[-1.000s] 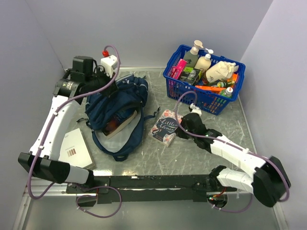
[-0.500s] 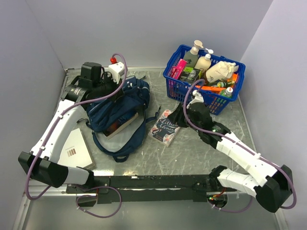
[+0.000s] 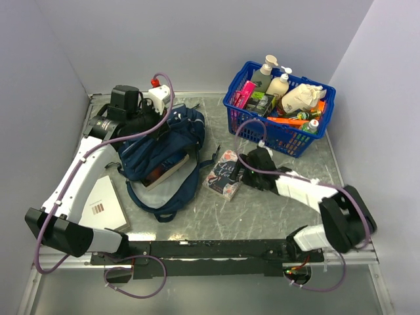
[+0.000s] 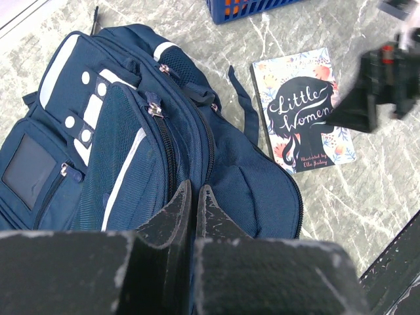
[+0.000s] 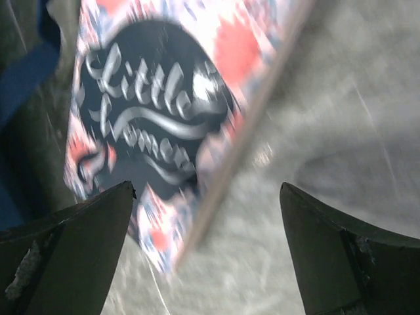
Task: Pack the student bag
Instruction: Pick up the book from the center of the board.
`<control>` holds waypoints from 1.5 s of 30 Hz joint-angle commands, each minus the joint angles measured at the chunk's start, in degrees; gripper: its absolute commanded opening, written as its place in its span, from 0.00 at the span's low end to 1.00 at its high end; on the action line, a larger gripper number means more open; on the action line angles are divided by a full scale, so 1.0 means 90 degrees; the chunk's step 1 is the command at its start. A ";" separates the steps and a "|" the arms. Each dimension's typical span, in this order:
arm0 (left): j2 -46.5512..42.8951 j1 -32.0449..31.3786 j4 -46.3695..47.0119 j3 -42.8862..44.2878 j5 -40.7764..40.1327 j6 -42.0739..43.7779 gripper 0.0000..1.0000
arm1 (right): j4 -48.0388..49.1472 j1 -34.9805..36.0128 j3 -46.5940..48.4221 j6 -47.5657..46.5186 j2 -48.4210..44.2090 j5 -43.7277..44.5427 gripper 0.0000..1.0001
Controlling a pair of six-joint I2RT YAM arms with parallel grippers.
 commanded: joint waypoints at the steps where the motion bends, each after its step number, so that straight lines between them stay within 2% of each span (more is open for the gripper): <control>1: -0.0412 -0.0034 0.0924 0.0333 0.0085 0.0032 0.01 | -0.0113 -0.0006 0.0712 0.0178 0.0695 0.0470 1.00; 5: -0.0422 -0.0044 0.0885 0.0333 0.0065 0.0061 0.01 | -0.0328 0.0072 0.0791 0.0276 0.0978 0.1162 0.98; 8: -0.0403 -0.0044 0.0865 0.0313 0.0075 0.0052 0.01 | -0.0406 0.0140 0.0791 0.0354 0.1203 0.1408 0.90; 11: -0.0412 -0.0044 0.0865 0.0304 0.0065 0.0061 0.01 | -0.0455 0.0296 0.0830 0.0461 0.1486 0.1545 0.73; 12: -0.0422 -0.0034 0.0846 0.0294 0.0065 0.0071 0.01 | -0.0465 0.0374 0.0840 0.0539 0.1593 0.1680 0.63; 13: -0.0422 -0.0044 0.0855 0.0284 0.0056 0.0081 0.01 | -0.0397 0.0442 0.0801 0.0579 0.1623 0.1749 0.58; 14: -0.0451 -0.0044 0.0855 0.0274 0.0046 0.0091 0.01 | -0.0310 0.0520 0.0753 0.0608 0.1662 0.1750 0.49; 16: -0.0471 -0.0044 0.0836 0.0245 0.0036 0.0120 0.01 | -0.0163 0.0579 0.0597 0.0725 0.1730 0.1731 0.40; 17: -0.0481 -0.0044 0.0836 0.0235 0.0026 0.0120 0.01 | -0.0008 0.0599 0.0547 0.0754 0.1760 0.1702 0.31; 19: -0.0500 -0.0044 0.0826 0.0196 0.0026 0.0139 0.01 | 0.0169 0.0629 0.0430 0.0755 0.1809 0.1604 0.19; 20: -0.0510 -0.0044 0.0826 0.0196 0.0007 0.0130 0.01 | 0.0315 0.0629 0.0391 0.0755 0.1818 0.1555 0.02; 26: -0.0568 -0.0034 0.0845 0.0118 0.0016 0.0130 0.01 | 0.0707 0.0648 0.0225 0.0647 0.1556 0.1233 0.00; 29: -0.0598 -0.0044 0.0875 0.0059 -0.0003 0.0130 0.01 | 0.0833 0.0668 0.0166 0.0550 0.1058 0.1029 0.00; 35: -0.0598 -0.0044 0.0963 0.0001 -0.0052 0.0130 0.01 | 0.0522 0.0726 0.0273 0.0209 -0.0777 0.0842 0.00; 39: -0.0539 -0.0054 0.0972 0.0244 -0.0101 0.0110 0.01 | 0.0141 0.0755 0.0663 0.0081 -0.1627 0.0423 0.00; 45: -0.0237 -0.0297 0.0583 0.1141 -0.0421 0.0480 0.01 | -0.0143 0.0882 0.1345 0.0208 -0.1941 -0.0135 0.00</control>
